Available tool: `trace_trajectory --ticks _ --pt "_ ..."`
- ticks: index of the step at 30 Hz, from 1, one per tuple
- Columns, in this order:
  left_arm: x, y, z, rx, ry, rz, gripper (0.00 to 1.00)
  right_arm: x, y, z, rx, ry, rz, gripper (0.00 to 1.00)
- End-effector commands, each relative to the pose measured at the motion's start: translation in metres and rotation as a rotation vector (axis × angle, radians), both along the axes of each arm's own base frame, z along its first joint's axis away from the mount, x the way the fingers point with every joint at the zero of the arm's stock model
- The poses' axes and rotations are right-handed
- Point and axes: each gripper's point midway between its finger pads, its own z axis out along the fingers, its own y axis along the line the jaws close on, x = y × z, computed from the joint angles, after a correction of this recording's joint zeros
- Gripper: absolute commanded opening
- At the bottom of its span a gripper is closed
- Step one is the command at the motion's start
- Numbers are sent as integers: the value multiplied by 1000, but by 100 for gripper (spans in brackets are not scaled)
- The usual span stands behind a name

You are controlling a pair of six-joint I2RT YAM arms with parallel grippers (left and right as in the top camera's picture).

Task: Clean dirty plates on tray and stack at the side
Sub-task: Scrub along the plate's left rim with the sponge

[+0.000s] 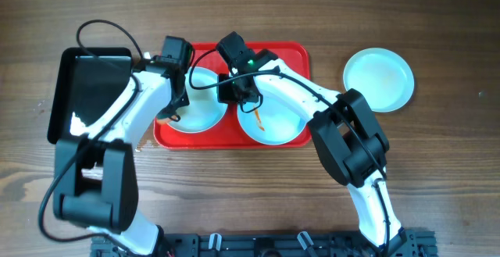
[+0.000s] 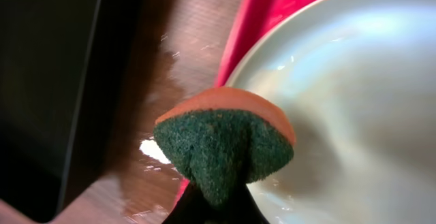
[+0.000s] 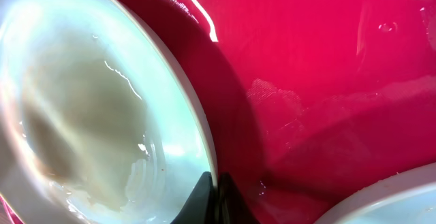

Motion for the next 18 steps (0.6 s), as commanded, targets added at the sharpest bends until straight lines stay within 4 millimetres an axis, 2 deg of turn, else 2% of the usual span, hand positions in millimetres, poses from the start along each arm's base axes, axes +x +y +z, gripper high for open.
trace_trajectory --ticks 1,3,11,15,18 --pt "8 -45 2 -268 -22 -47 4 3 -6 1 -17 -16 -10 4" --pt "12 -63 -3 -369 -20 -69 4 3 -6 1 -16 -16 -11 4" --pt "16 -111 -38 -629 25 -126 4 4 -5 1 -14 -17 -12 4" --pt "13 -105 -56 -594 58 -108 4 4 -5 1 -15 -18 -11 4" --pt "11 -82 -61 -466 63 -76 4 4 -5 1 -15 -17 -11 4"
